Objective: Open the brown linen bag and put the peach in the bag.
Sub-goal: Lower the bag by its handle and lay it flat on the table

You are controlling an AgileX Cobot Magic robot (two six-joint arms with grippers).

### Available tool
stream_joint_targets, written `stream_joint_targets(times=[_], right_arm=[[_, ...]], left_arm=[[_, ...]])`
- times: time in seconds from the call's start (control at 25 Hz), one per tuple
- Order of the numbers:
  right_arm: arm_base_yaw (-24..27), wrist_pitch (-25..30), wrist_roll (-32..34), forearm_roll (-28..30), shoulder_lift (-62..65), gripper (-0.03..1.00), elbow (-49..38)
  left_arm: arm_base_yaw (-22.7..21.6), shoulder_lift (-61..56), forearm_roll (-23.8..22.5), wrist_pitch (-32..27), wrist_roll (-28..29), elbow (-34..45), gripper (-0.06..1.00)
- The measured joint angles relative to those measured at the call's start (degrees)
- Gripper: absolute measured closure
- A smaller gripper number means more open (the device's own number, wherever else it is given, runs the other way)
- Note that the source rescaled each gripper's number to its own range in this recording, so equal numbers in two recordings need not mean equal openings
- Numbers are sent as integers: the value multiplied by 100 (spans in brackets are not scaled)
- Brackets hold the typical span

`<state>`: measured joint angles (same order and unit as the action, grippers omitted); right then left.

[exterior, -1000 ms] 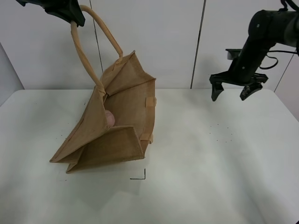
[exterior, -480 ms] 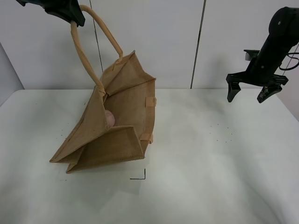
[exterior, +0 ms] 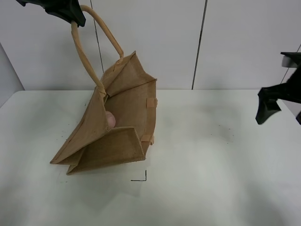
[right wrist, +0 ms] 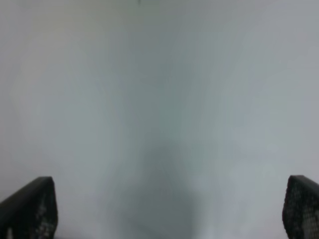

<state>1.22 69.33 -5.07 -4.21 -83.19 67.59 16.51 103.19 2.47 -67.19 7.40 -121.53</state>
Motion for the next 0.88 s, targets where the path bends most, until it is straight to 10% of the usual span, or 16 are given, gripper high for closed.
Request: stream_joint_targets(times=[0.48,0.88], right_arm=[[0,-891,-5,57,4590,-3,-3471],[-24,-1039,103,107,6203,-3,-3924]], left_arm=[[0,0,5,0,0,0,94],[0,0,5,0,0,0,94]])
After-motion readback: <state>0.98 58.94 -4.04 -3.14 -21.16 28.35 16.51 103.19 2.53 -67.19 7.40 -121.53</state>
